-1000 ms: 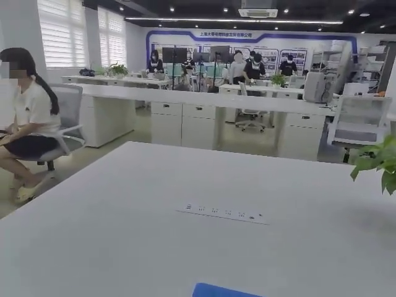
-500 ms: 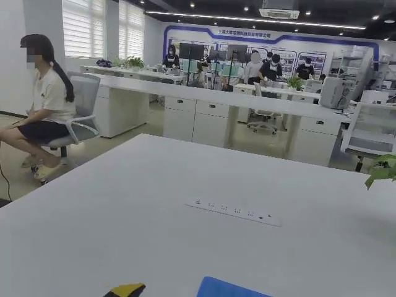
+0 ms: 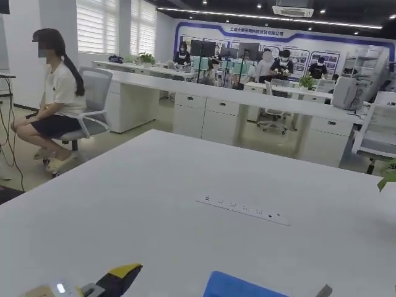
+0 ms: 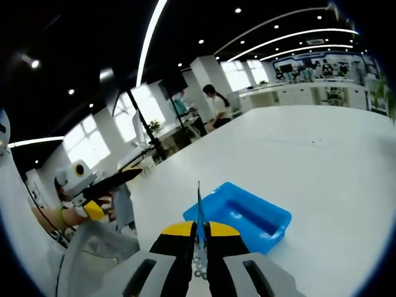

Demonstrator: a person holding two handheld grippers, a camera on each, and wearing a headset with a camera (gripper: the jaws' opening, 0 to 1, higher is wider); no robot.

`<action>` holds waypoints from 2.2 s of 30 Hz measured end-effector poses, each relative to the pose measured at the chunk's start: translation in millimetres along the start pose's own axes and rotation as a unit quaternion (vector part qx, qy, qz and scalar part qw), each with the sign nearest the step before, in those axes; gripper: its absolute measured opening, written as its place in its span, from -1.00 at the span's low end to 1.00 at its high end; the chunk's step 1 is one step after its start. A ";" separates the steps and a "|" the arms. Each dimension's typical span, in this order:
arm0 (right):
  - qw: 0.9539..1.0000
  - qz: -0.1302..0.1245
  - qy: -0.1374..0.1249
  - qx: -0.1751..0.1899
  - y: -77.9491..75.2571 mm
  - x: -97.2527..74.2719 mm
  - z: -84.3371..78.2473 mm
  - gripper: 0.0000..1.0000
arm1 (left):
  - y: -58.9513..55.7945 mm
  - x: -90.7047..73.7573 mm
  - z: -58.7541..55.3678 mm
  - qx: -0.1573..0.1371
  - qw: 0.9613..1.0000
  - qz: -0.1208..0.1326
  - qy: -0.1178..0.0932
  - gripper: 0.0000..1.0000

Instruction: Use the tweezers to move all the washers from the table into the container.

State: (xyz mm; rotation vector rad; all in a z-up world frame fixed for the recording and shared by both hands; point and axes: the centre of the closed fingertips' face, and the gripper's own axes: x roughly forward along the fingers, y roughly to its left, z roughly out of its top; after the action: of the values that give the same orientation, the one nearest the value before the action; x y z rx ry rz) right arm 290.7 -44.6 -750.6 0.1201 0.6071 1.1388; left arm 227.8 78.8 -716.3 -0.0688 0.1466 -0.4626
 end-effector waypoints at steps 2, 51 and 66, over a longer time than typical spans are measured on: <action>1.000 -0.013 -0.005 -0.005 -10.3 0.4 4.0 -0.94 | -0.1 0.3 -0.7 0.002 1.000 0.000 0.001 0.87; 0.990 -0.087 0.061 -0.089 -67.6 33.0 -30.0 -0.93 | -4.5 3.2 -11.8 -0.002 1.000 -0.014 0.026 0.84; 0.994 -0.053 -0.009 -0.095 -18.9 9.9 3.2 -0.93 | 3.8 1.8 -16.7 0.007 0.999 0.007 0.041 0.82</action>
State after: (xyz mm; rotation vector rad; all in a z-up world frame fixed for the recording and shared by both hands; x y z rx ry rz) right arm 310.5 -43.4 -759.1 -0.0645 0.4797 1.0853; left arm 228.5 80.8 -733.4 -0.0361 0.2236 -0.4524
